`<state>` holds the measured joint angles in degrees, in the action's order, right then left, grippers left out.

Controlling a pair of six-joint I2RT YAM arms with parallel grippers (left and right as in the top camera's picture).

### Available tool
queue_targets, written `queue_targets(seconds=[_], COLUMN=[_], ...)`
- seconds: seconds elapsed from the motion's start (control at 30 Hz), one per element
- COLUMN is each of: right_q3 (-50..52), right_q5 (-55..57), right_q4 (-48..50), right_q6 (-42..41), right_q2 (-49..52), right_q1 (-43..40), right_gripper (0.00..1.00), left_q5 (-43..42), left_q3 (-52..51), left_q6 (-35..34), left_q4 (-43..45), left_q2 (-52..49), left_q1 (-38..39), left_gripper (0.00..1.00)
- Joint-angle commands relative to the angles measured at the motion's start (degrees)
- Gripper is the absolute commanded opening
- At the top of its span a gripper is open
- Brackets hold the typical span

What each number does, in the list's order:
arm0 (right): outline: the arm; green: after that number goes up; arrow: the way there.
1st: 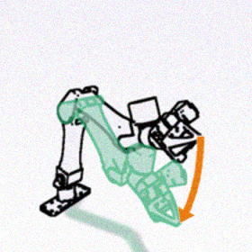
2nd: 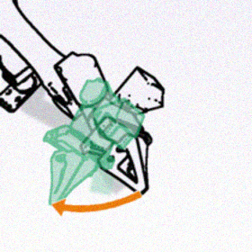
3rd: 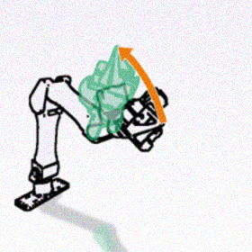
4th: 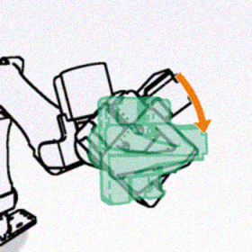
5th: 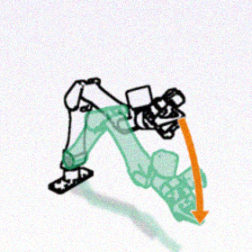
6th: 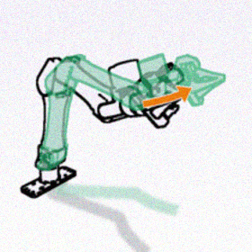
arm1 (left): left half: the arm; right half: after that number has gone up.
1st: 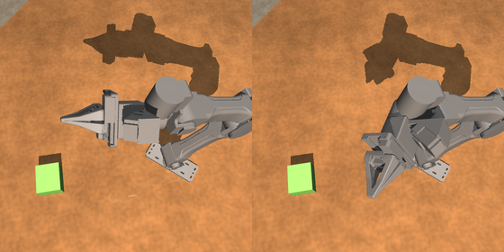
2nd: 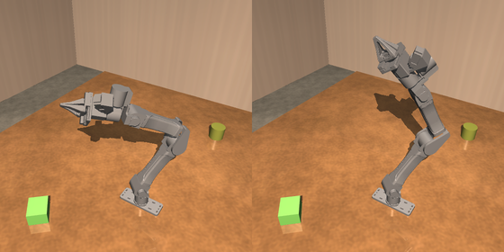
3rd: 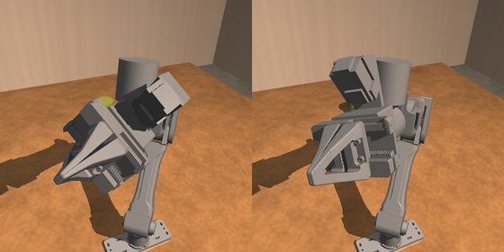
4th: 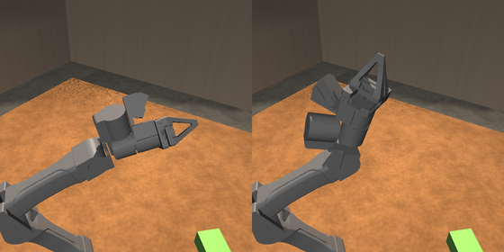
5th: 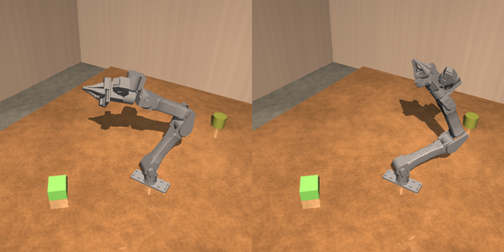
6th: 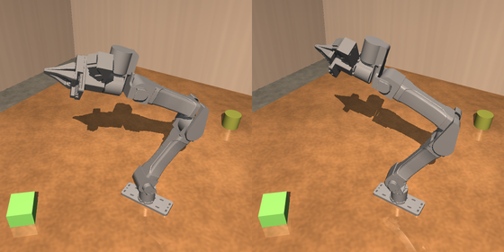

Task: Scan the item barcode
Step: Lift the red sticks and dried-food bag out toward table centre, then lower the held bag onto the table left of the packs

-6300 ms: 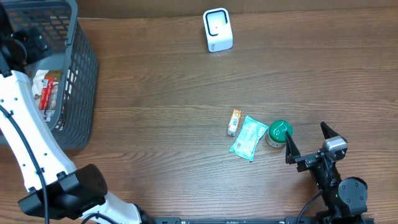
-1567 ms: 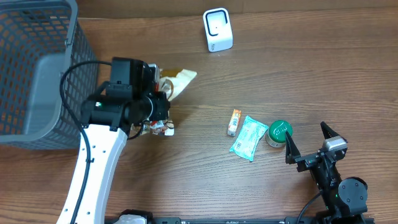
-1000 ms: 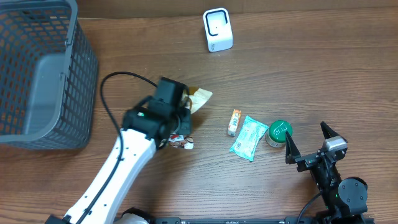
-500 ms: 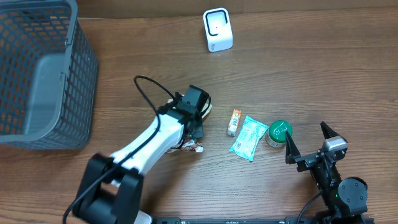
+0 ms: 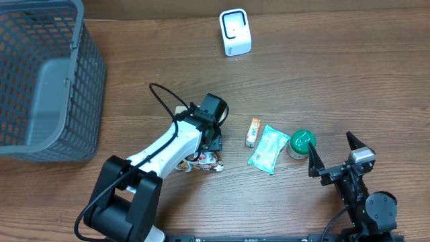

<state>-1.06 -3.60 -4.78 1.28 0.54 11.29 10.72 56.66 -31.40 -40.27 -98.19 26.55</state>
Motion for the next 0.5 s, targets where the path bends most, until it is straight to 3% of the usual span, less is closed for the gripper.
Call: queue_targets(seconds=[0.0,0.47], right_q3=[0.59,0.59], right_q5=[0.48,0.48], right_q4=[0.15,0.15], right_q6=[0.11,0.09], right_q2=[-0.35,-0.35], right_q1=[-0.11,-0.11], right_gripper=[1.0,1.0], left_q5=[-0.24,-4.28], left_q3=[3.1,12.44], left_q6=[0.13,4.39], left_q4=[-1.68,-8.57], left_q2=[-0.26,-0.24], left_q1=[0.04,-2.91], left_gripper=[0.76,0.76])
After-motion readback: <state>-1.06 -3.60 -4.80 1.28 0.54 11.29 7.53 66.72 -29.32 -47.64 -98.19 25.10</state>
